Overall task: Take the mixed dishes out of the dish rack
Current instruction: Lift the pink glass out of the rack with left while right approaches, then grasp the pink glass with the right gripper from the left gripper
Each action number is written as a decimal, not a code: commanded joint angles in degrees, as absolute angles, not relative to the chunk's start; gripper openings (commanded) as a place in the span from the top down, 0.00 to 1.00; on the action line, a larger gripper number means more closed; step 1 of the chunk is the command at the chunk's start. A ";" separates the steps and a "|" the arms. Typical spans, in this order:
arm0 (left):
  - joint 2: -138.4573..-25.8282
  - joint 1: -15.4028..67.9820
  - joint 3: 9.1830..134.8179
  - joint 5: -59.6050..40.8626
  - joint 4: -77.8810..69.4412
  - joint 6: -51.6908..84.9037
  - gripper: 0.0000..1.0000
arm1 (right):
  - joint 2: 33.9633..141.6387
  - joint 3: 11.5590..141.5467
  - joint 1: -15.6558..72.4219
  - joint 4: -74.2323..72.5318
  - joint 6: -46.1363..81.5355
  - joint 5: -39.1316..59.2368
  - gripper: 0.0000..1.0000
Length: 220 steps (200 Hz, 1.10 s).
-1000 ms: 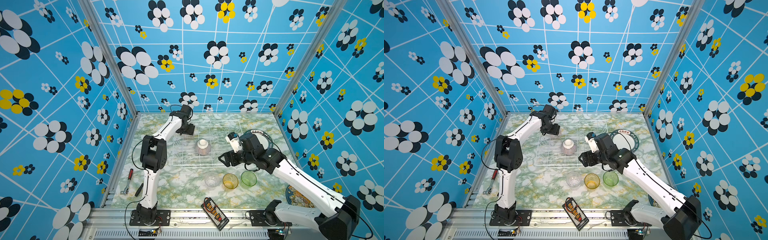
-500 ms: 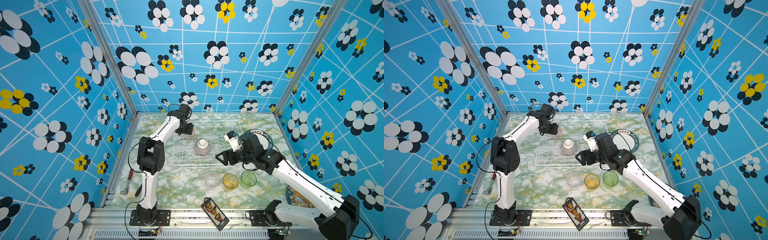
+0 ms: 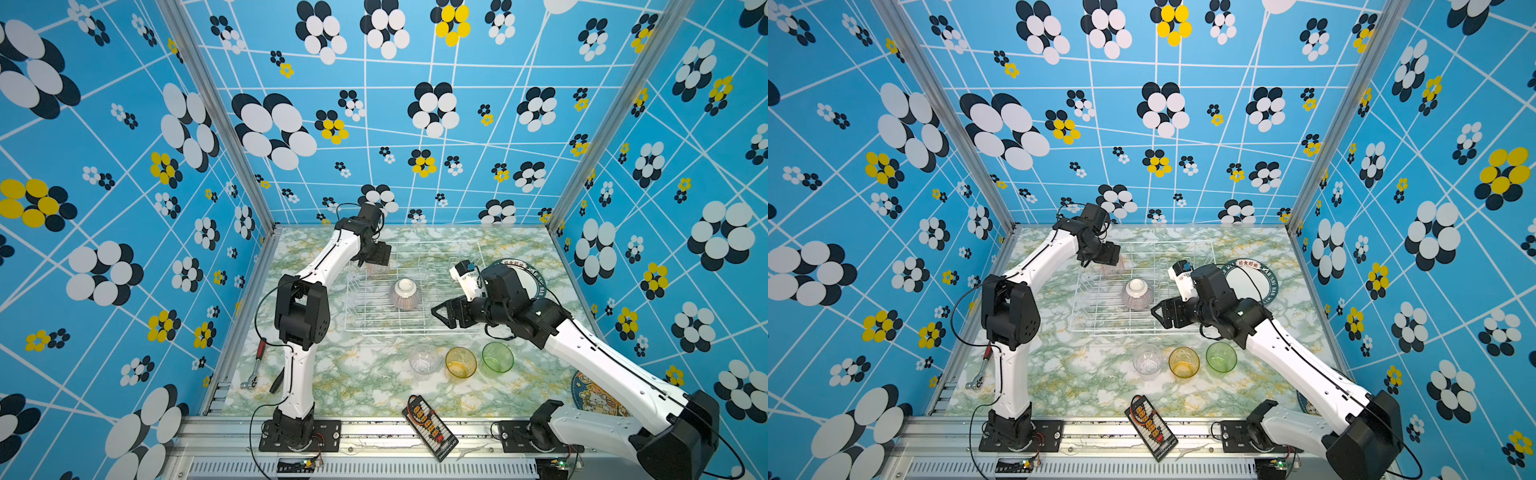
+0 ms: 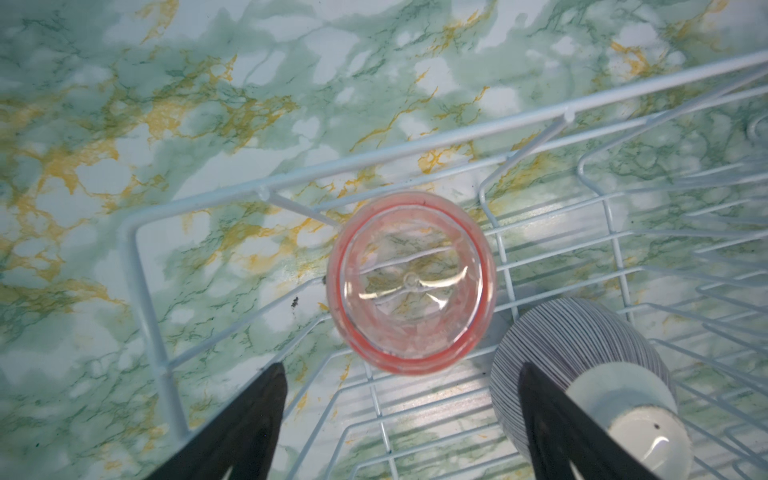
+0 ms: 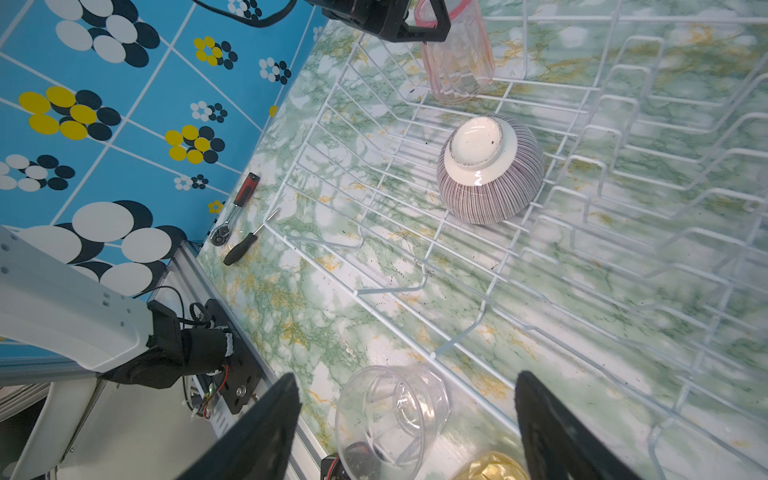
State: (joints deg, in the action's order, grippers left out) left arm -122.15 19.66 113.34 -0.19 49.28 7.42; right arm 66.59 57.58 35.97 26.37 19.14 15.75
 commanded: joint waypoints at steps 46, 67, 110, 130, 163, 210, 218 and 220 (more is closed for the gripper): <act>-129.42 20.43 120.14 1.00 50.33 7.38 0.12 | 66.44 57.70 34.12 25.93 18.51 15.68 0.17; -130.87 20.57 120.98 1.24 49.93 7.47 0.12 | 66.86 57.77 33.49 25.86 18.29 15.69 0.16; -134.14 20.89 123.90 2.64 51.40 7.32 0.12 | 67.76 57.63 31.88 25.32 18.02 16.90 0.17; -135.23 20.92 125.14 2.92 52.41 7.05 0.17 | 68.10 57.53 31.37 24.94 17.99 17.38 0.17; -135.95 20.92 125.88 2.17 53.25 6.78 0.38 | 68.47 57.31 30.86 24.54 18.02 17.93 0.17; -133.87 20.90 123.98 0.57 53.92 6.86 0.46 | 67.99 56.41 30.65 23.44 19.05 18.29 0.16; -132.65 20.80 122.65 -0.42 53.26 7.06 0.46 | 67.94 56.22 30.59 23.10 19.39 18.45 0.17; -132.26 20.76 122.33 -0.68 52.97 7.11 0.46 | 67.87 56.20 30.65 23.00 19.53 18.52 0.17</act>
